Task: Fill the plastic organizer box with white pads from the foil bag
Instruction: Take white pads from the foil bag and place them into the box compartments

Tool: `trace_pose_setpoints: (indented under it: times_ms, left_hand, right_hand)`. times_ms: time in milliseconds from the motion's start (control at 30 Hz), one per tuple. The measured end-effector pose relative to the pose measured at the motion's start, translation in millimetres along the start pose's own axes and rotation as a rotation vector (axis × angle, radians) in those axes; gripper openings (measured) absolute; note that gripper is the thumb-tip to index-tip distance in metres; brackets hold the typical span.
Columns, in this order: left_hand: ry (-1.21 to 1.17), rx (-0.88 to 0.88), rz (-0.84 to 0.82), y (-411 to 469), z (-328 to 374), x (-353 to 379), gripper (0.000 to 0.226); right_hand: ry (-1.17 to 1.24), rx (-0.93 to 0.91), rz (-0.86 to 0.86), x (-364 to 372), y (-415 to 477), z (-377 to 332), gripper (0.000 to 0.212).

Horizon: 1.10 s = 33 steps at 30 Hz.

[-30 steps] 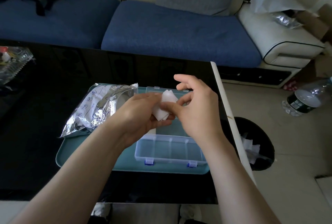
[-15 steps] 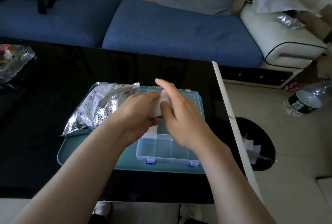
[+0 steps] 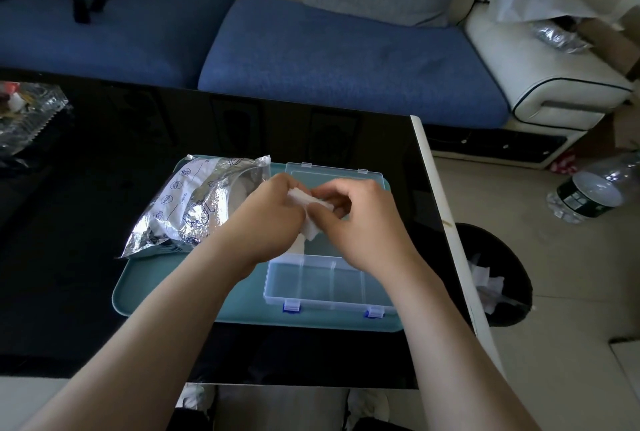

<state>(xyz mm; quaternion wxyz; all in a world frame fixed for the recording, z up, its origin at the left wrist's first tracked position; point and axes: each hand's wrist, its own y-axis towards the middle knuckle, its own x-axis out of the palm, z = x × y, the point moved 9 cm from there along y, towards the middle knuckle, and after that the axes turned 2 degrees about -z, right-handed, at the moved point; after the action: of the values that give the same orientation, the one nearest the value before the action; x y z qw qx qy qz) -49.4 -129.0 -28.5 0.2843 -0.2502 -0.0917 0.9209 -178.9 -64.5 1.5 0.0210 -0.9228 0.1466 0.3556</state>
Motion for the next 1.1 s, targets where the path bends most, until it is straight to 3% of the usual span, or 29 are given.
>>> trace_pose_setpoints:
  times_ms: [167,267,433,500,667,933,1100]
  left_hand:
    - [0.335,0.044,0.115,-1.0,-4.0,-14.5,0.036]
    - [0.539,0.05,0.077,-3.7,-10.0,-9.7,0.044]
    - [0.637,0.092,0.061,-4.5,-12.7,-7.6,0.039]
    - [0.667,0.116,0.072,-3.9,-12.1,-8.1,0.037]
    - [0.737,0.138,0.035,-4.3,-14.1,-1.5,0.04]
    - [0.796,0.165,-0.141,-1.4,-30.5,17.9,0.05]
    - [0.807,0.144,-0.17,-3.3,-33.1,19.5,0.056]
  right_hand:
    - [0.048,0.28,0.032,2.3,-0.4,35.4,0.01]
    - [0.081,0.396,0.038,4.8,-4.2,48.7,0.016]
    - [-0.017,0.477,0.058,9.3,-8.2,54.7,0.019]
    - [-0.08,0.514,0.005,18.4,-10.5,56.2,0.008]
    - [-0.17,0.601,-0.072,29.8,-10.9,63.4,0.028]
    - [-0.292,0.627,-0.086,43.7,-7.7,72.7,0.021]
    - [-0.585,0.441,0.02,31.5,-1.7,47.6,0.022]
